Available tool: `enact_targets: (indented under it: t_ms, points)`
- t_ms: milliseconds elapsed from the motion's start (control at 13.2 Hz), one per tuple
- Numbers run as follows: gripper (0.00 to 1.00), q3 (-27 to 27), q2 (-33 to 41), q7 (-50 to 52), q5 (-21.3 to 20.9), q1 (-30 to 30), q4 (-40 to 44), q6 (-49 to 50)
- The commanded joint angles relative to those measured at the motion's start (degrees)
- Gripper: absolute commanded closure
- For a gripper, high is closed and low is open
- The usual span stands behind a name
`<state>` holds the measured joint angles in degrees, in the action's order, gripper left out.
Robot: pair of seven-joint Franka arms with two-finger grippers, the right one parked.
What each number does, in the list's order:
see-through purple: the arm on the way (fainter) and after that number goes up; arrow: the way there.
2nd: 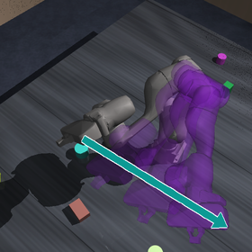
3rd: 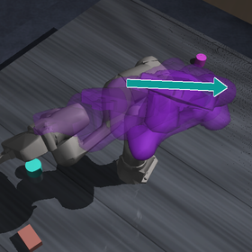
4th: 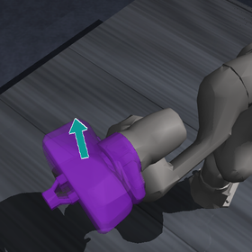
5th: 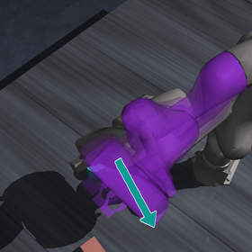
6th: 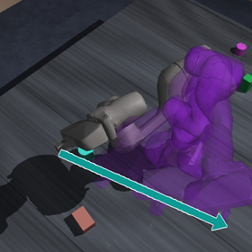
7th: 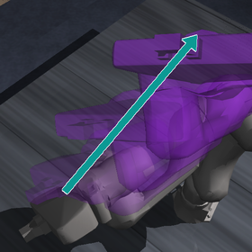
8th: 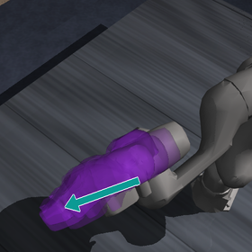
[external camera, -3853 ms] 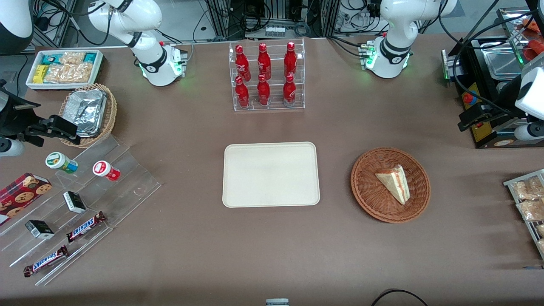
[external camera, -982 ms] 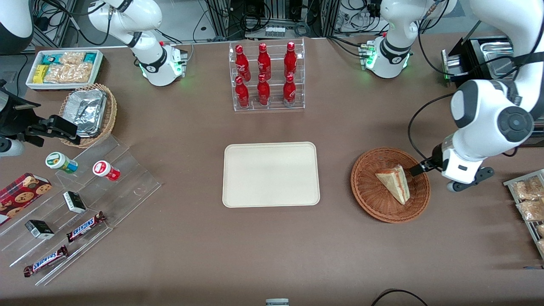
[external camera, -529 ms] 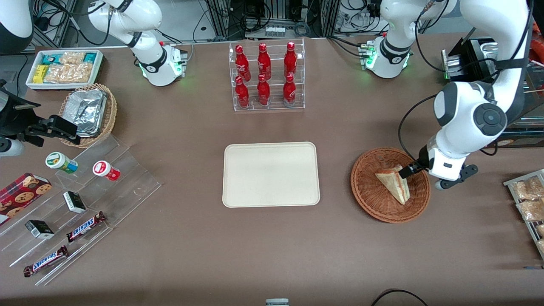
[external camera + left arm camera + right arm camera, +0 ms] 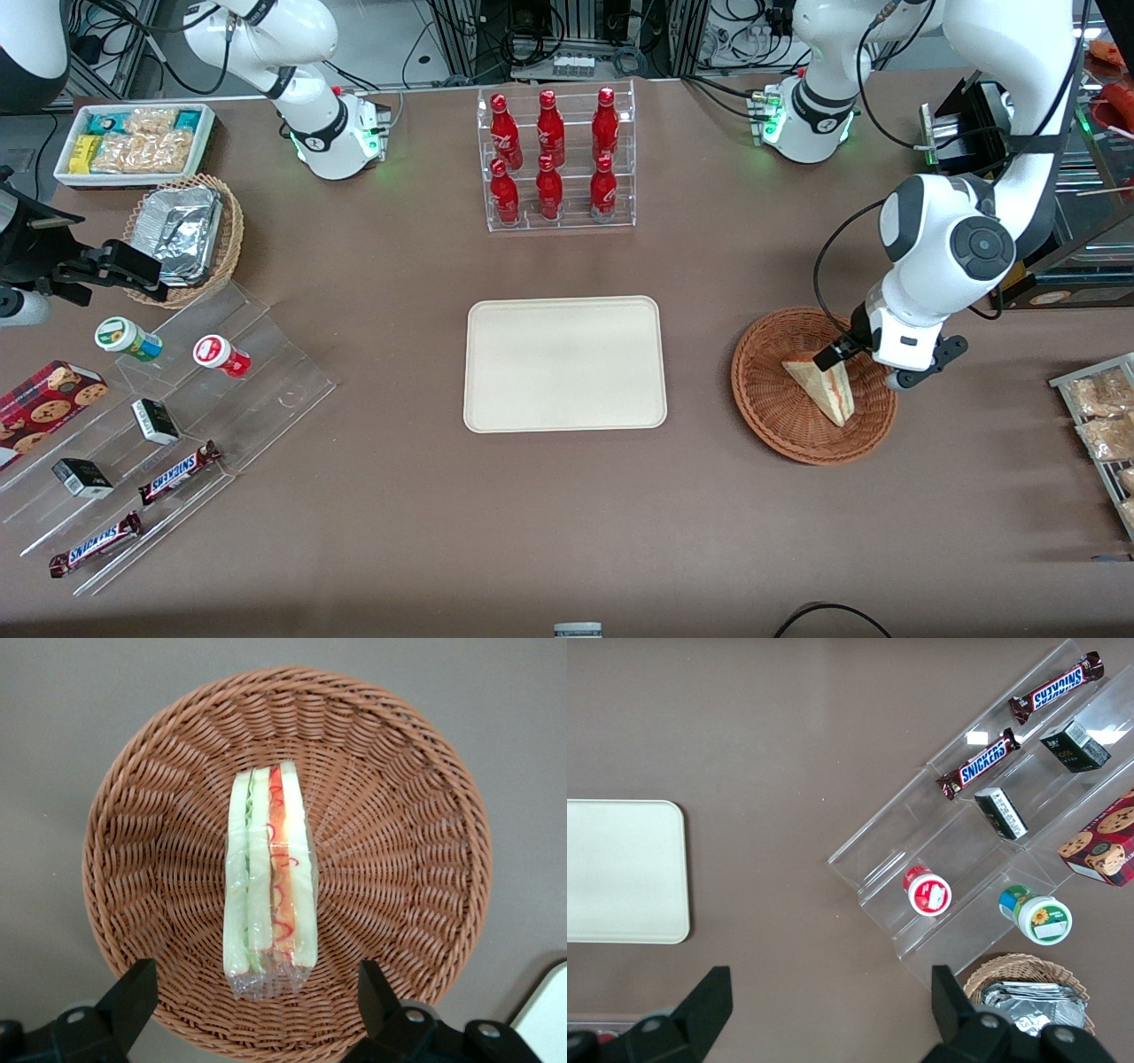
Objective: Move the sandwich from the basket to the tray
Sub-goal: 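Lower the open left gripper around the wrapped sandwich in the basket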
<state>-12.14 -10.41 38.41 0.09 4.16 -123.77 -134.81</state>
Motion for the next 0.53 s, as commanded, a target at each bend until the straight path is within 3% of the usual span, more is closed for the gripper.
enact_targets:
  t_ms: [0, 453]
  points:
    - [0.0, 0.09, -1.19, 1.93, -1.06, -0.38, -0.42, -1.95]
    - [0.03, 0.01, -5.5, 4.83, -1.15, -0.38, -0.24, -6.95]
